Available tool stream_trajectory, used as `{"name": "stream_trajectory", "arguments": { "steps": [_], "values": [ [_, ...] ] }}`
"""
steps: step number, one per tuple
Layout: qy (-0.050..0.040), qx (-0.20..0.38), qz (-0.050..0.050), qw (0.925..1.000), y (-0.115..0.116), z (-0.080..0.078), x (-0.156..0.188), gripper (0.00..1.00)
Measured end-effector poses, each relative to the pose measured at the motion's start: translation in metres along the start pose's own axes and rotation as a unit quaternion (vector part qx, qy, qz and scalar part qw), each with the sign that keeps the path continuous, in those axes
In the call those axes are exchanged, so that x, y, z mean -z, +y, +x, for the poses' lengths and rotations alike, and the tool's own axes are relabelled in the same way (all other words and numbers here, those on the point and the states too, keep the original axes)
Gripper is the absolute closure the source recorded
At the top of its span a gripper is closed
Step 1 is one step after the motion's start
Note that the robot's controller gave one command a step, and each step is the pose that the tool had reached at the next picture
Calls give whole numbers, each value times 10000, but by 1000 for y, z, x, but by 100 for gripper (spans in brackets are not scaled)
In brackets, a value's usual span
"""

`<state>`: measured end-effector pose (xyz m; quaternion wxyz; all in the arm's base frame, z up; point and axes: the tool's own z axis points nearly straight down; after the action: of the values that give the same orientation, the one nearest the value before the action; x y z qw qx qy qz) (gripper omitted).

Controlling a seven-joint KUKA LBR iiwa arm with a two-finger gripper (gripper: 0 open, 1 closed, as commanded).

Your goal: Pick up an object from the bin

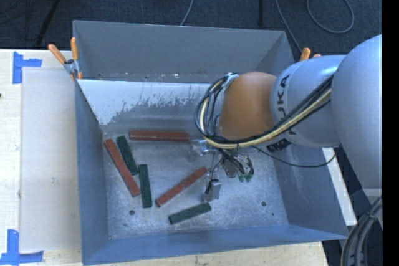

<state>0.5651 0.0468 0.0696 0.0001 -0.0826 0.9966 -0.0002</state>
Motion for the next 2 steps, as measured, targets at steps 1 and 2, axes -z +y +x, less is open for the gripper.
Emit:
{"name": "stream_trajectory", "arguments": {
  "steps": [1,2],
  "values": [
    [-2,2,1,10000,0,0,0,100],
    [-42,690,4,9976,1,7,139,100]
  ]
}}
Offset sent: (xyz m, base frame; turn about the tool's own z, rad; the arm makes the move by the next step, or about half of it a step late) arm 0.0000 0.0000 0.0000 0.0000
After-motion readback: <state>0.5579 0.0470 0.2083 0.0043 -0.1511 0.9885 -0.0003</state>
